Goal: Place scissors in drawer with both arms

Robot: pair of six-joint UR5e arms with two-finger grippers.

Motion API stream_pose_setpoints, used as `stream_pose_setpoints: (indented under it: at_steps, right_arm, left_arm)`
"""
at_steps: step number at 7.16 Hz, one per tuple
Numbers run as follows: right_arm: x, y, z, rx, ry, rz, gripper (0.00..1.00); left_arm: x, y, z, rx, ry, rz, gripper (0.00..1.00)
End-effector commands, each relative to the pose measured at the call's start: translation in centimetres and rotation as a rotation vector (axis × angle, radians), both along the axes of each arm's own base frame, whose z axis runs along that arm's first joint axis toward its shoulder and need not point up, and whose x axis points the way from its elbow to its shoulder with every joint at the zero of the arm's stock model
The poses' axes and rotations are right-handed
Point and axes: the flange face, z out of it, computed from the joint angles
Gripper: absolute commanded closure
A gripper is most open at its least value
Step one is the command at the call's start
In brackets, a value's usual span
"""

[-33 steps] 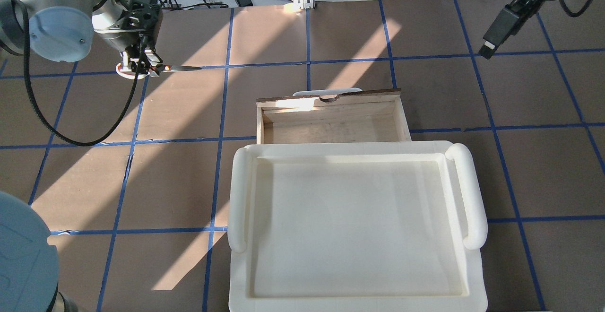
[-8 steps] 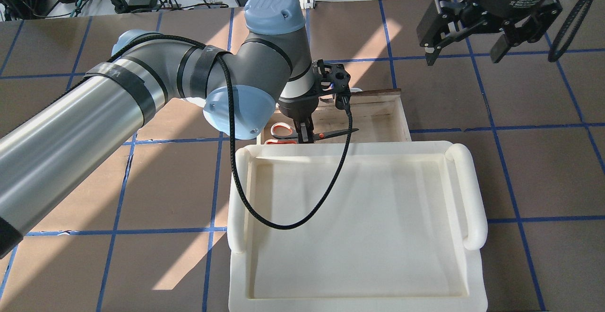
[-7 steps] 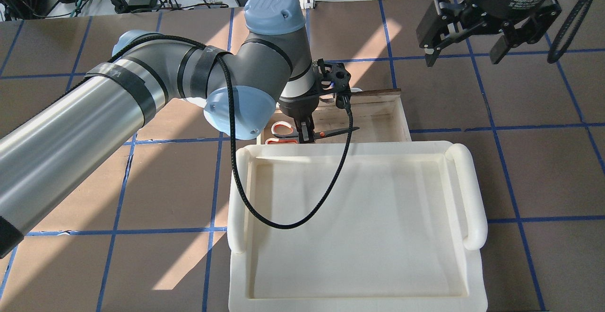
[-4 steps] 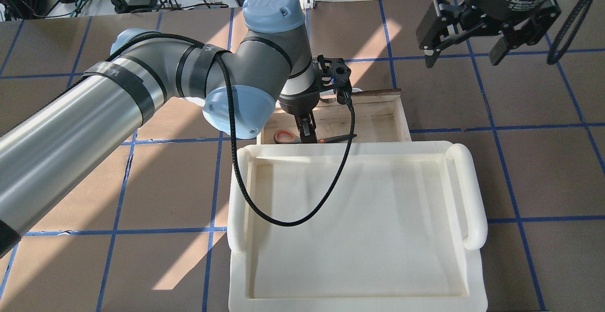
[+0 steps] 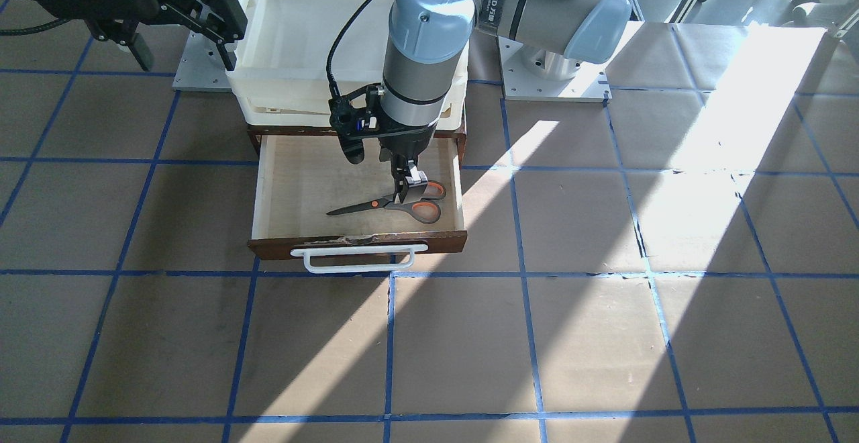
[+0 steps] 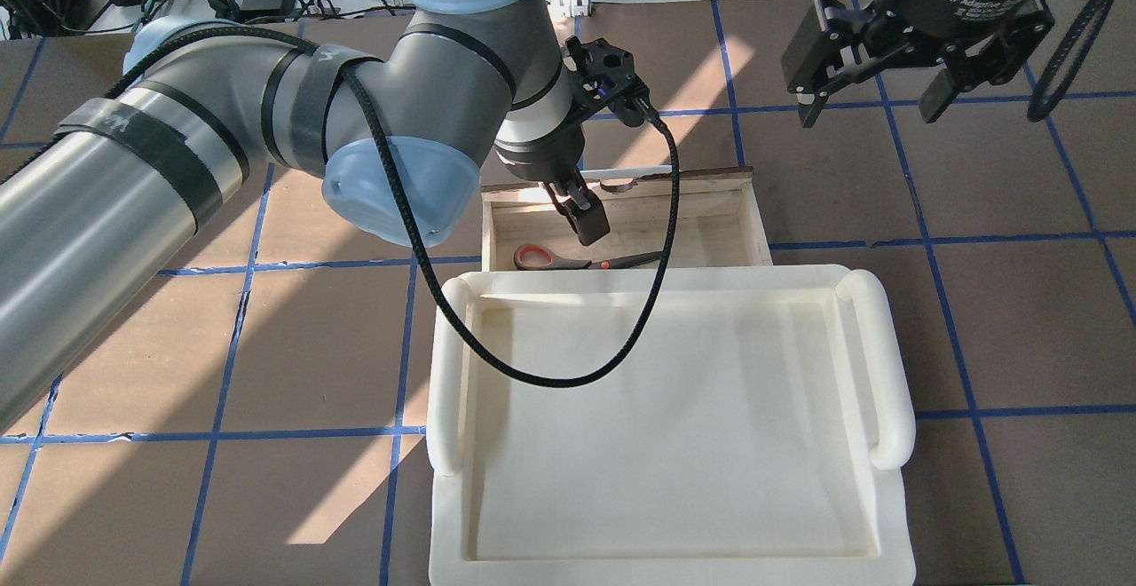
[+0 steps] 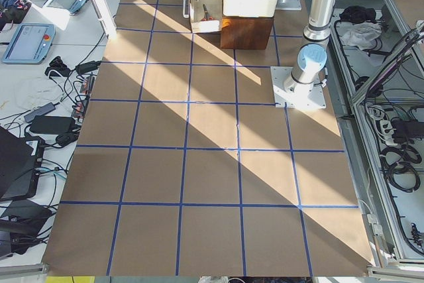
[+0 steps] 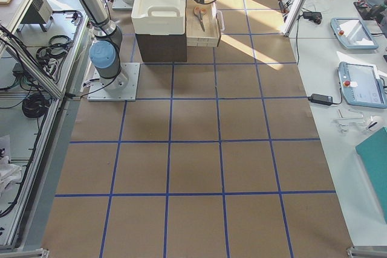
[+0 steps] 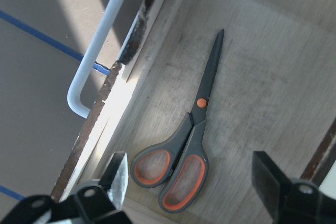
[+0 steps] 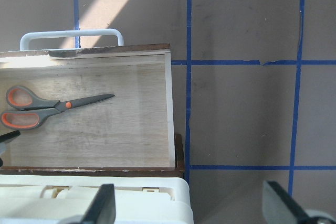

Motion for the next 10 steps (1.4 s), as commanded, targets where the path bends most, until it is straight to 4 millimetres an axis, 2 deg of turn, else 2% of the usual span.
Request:
stream_pose_setpoints:
  at_steps: [1,2,3,5,6,7,10]
  right_arm:
    - [0.0,-0.1,-0.1,-0.002,-0.003,-0.002,0.00]
    - [0.0,-0.2,-0.1,0.000,-0.004,-0.002,0.00]
    - [0.0,-0.3,-0.3,0.005,-0.002,-0.003,0.00]
    - [0.0,-0.4,-0.3,0.002,-0.002,-0.003,0.00]
    - [0.0,-0.4,-0.3,0.002,-0.004,-0.004,0.00]
    - [0.0,-0.4,-0.4,0.003,-0.002,-0.003,0.00]
    - [0.0,-0.3,-0.3,0.005,-0.004,-0.004,0.00]
  left_arm:
    - [5.9,-2.3,4.4,-0.040,0.042,0.328,0.00]
    - [8.5,-2.8,6.0,-0.064,0.046,0.473,0.00]
    - [11.7,-3.0,6.7,-0.091,-0.033,0.609,0.00]
    - [19.2,-3.4,7.6,-0.026,-0.084,0.760,0.00]
    - [21.2,-3.0,8.1,-0.001,-0.084,0.868,0.00]
    - [21.9,-2.0,8.6,0.028,-0.092,0.940,0.00]
    - [24.0,-1.5,8.9,0.039,-0.092,0.992,0.00]
